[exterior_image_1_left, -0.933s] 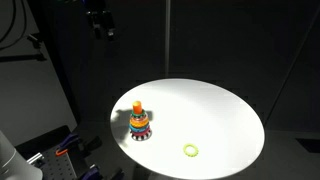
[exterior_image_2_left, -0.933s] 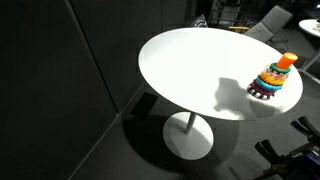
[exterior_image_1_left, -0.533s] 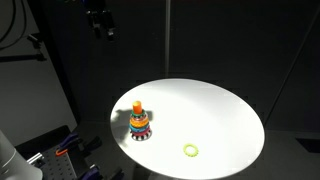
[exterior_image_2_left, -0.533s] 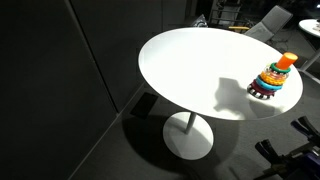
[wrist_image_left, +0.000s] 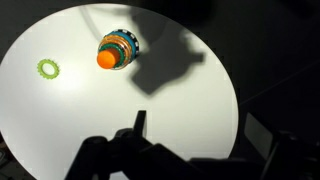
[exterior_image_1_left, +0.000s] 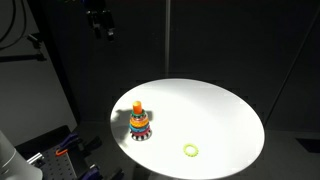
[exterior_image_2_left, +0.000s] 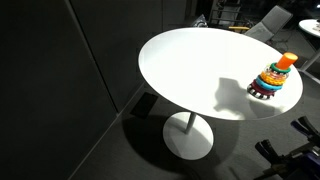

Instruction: Pick up the lime green ring and put it on the ring holder

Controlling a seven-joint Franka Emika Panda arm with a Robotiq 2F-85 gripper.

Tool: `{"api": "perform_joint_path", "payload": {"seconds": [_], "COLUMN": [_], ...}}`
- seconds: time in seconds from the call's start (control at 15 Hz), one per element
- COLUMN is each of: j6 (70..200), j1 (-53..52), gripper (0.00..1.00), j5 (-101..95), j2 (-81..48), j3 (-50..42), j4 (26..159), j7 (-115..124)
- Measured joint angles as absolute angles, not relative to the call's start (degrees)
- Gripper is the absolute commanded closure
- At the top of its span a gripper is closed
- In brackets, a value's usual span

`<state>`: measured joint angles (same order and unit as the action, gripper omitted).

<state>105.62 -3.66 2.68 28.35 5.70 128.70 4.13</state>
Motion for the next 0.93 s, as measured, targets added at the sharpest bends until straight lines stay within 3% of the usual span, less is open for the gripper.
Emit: {"api": "perform_joint_path", "payload": {"seconds": [0.53, 0.93], "j6": [105.85, 106.39], "j1": [-3.52, -1.86], "gripper": [0.00, 0.00], "j5": [2.53, 1.50], "j2": [27.29, 18.71], "j3": [5.32, 2.43], "j4": [128.30, 119.37], "j7": [4.00, 2.72]}}
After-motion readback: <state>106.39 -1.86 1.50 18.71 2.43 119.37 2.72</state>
